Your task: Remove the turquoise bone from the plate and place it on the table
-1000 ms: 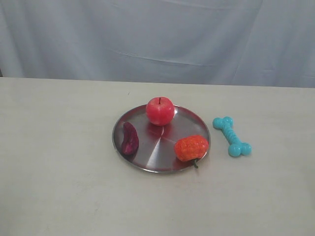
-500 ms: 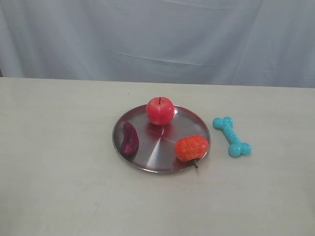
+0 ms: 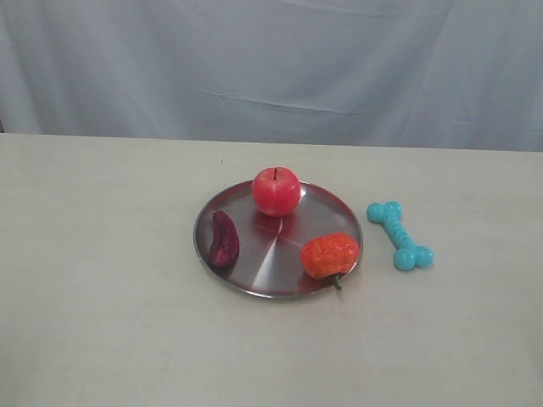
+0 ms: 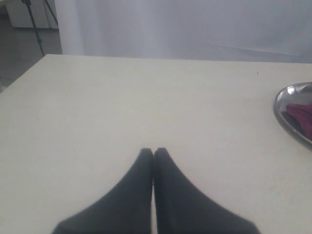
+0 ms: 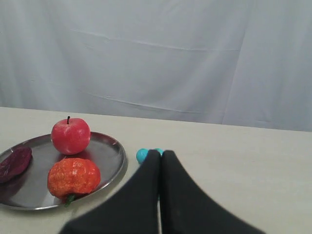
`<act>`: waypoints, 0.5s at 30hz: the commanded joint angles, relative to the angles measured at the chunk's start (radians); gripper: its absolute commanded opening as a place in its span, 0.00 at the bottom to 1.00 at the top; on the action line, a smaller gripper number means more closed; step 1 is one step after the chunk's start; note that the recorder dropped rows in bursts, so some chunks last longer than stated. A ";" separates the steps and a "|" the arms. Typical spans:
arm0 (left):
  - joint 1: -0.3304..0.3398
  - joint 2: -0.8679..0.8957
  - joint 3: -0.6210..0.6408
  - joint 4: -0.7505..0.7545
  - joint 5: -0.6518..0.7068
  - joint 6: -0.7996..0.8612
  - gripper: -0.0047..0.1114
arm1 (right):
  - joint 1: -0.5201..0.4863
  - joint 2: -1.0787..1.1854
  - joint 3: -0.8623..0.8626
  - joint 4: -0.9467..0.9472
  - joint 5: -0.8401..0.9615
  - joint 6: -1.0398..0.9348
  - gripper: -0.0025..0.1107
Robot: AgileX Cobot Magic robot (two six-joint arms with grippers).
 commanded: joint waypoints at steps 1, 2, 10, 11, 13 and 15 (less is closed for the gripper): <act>0.004 -0.001 0.003 -0.004 -0.005 -0.004 0.04 | -0.005 -0.005 0.003 0.011 0.046 -0.012 0.02; 0.004 -0.001 0.003 -0.004 -0.005 -0.004 0.04 | -0.005 -0.005 0.003 0.011 0.059 -0.012 0.02; 0.004 -0.001 0.003 -0.004 -0.005 -0.004 0.04 | -0.005 -0.005 0.003 0.011 0.206 0.000 0.02; 0.004 -0.001 0.003 -0.004 -0.005 -0.004 0.04 | -0.005 -0.005 0.003 0.011 0.222 0.000 0.02; 0.004 -0.001 0.003 -0.004 -0.005 -0.004 0.04 | -0.005 -0.005 0.003 0.011 0.224 0.000 0.02; 0.004 -0.001 0.003 -0.004 -0.005 -0.004 0.04 | -0.005 -0.005 0.003 0.011 0.224 0.000 0.02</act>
